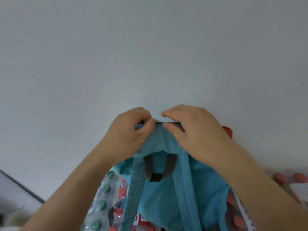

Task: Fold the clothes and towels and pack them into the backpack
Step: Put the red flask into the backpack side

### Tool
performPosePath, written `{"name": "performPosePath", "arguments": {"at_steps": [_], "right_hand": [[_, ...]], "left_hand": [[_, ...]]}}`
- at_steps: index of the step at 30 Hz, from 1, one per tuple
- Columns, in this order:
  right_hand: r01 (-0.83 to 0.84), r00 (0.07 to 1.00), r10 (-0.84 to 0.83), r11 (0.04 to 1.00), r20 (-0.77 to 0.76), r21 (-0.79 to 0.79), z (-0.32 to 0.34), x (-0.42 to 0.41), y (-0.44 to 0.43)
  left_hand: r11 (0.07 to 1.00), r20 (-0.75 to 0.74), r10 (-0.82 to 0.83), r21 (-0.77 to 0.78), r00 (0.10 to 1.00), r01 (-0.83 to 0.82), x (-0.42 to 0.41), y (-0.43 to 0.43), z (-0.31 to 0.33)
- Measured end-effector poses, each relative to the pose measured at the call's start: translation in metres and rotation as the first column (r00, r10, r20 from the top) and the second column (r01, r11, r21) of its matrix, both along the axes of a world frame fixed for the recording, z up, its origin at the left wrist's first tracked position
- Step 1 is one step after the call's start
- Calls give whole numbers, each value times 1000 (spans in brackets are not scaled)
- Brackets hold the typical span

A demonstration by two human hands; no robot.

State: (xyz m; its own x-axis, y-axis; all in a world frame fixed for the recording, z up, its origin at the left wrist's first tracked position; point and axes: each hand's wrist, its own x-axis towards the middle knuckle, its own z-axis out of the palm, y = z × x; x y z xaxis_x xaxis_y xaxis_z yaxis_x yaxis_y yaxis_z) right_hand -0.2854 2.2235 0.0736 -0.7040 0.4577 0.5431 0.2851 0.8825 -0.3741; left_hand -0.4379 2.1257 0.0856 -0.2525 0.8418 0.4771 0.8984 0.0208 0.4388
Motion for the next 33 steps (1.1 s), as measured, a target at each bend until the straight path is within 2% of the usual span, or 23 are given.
{"name": "performPosePath", "arguments": {"at_steps": [2, 4, 6, 8, 10, 16, 20, 26, 33], "right_hand": [[21, 992, -30, 997, 122, 76, 1, -18, -5], [29, 994, -34, 999, 108, 46, 4, -22, 1], [57, 996, -56, 998, 71, 0, 8, -18, 12], [112, 990, -108, 993, 88, -47, 13, -12, 24], [144, 979, -135, 989, 153, -44, 19, -9, 28], [73, 978, -88, 994, 190, 83, 22, -46, -6], [107, 982, -123, 987, 141, 116, 15, -56, -4], [198, 977, -206, 971, 57, 131, 9, -55, 12], [276, 960, -268, 951, -77, 136, -14, -63, 24]], "left_hand": [[999, -45, -29, 26, 999, 30, -3, 3, 4], [999, 3, -30, 37, 1000, 30, -8, 3, 4], [997, 144, 50, 49, 988, -57, -20, 0, 0], [985, 315, 149, 32, 937, -167, -34, -5, -4], [986, 394, 162, -26, 905, -165, -41, -7, -9], [999, 355, 45, 4, 934, -50, -46, -5, -3], [996, 435, 86, -13, 896, -89, -59, -8, -17], [966, 565, 259, -168, 784, -198, -88, -16, -67], [914, 586, 375, -363, 718, -180, -97, -23, -128]]}}
